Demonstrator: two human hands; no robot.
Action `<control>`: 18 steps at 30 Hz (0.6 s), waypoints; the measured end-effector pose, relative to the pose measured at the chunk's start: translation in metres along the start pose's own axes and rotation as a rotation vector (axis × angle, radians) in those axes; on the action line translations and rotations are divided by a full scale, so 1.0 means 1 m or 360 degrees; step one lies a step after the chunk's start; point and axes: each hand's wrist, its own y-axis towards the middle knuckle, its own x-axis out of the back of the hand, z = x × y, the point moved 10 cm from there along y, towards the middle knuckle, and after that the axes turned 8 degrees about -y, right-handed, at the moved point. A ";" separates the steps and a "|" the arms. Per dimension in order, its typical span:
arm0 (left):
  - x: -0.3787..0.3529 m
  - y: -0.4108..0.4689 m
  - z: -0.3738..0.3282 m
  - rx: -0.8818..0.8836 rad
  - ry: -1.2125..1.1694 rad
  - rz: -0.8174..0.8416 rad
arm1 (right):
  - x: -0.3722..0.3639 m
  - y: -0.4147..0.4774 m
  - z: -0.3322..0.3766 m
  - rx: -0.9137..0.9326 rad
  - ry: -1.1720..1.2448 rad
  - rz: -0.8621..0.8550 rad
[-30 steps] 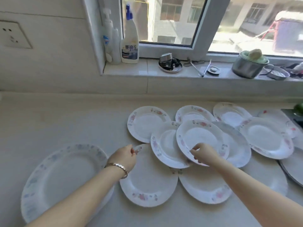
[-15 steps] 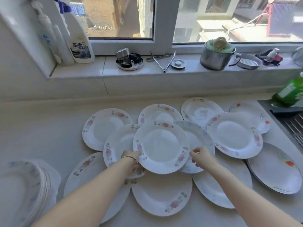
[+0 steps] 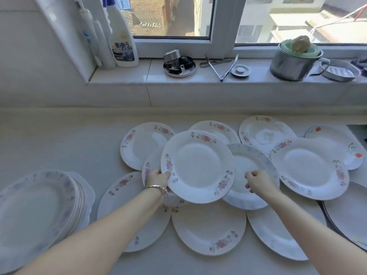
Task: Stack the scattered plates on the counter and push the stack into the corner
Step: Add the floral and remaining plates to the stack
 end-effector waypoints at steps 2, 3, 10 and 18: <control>0.029 -0.008 -0.019 -0.0071 -0.0185 -0.0034 | -0.010 -0.005 0.021 0.0072 -0.0035 0.0032; 0.047 -0.010 -0.029 -0.0123 -0.0272 -0.0073 | -0.018 -0.009 0.033 0.0118 -0.0065 0.0063; 0.209 -0.032 -0.075 -0.0302 -0.0758 -0.0324 | -0.095 -0.045 0.150 0.0483 -0.0294 0.0253; 0.381 -0.056 -0.040 -0.0264 -0.0973 -0.0755 | -0.177 -0.095 0.244 0.0780 -0.0565 0.0378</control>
